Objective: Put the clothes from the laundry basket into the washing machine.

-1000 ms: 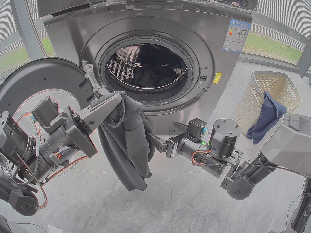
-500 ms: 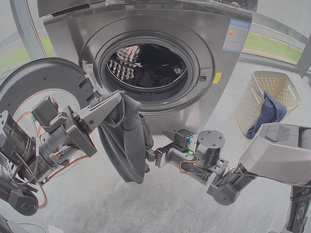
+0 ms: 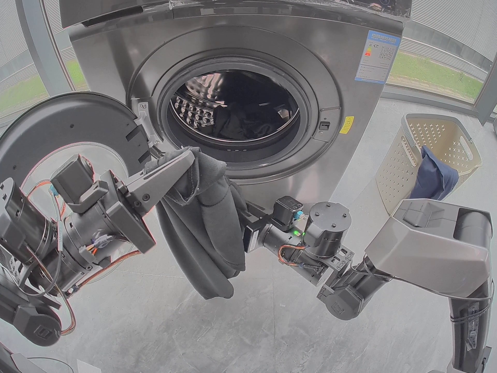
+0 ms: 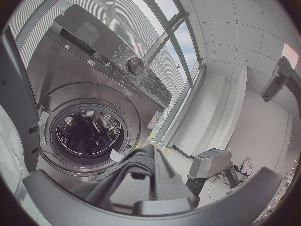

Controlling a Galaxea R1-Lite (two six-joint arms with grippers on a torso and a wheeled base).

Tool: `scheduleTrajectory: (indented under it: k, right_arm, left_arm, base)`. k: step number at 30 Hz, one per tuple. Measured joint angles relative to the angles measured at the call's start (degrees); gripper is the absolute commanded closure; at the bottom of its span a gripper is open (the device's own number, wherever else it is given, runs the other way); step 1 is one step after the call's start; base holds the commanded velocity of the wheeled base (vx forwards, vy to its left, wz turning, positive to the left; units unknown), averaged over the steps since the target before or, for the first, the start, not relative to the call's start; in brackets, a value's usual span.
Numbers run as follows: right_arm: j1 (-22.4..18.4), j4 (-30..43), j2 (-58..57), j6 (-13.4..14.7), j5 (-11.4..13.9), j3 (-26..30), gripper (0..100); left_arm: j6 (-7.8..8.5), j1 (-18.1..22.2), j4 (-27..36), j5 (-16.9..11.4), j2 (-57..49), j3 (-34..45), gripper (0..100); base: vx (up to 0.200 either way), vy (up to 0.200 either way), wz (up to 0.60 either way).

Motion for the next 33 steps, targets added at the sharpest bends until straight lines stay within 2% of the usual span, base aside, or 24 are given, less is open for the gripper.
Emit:
scheduleTrajectory:
  k: [7, 16, 25, 26, 30, 33]
  right_arm:
    - [-0.83, -0.41, -3.63, 0.13, 0.0, 2.99, 100]
    - [-3.75, -0.41, -16.15, 0.83, -0.28, 14.48, 100]
    - [-4.79, -0.49, -28.34, 5.18, -0.39, 21.53, 100]
    - [-4.74, -0.57, -29.46, 5.62, -0.32, 22.11, 100]
    - [-4.49, -0.63, -32.85, 6.39, -0.05, 23.49, 100]
    - [-4.28, -0.55, -34.79, 6.5, 0.06, 23.74, 100]
  left_arm:
    - [-0.06, -0.06, 0.01, -0.01, 0.28, 0.27, 100]
    - [-2.22, -0.85, 0.04, -0.09, 0.37, -0.83, 100]
    - [-3.18, -1.8, 0.06, -0.72, 3.15, -2.43, 100]
    - [-3.36, -1.9, 0.11, -1.11, 3.64, -2.51, 0]
    - [-4.71, -2.1, 0.09, -3.21, 5.52, -2.54, 0]
    - [-5.42, -2.12, 0.04, -3.4, 7.53, -2.15, 0]
  base:
    - [0.0, 0.0, 0.0]
    - [0.0, 0.0, 0.0]
    - [0.0, 0.0, 0.0]
    - [0.0, 0.0, 0.0]
    - [0.0, 0.0, 0.0]
    - [0.0, 0.0, 0.0]
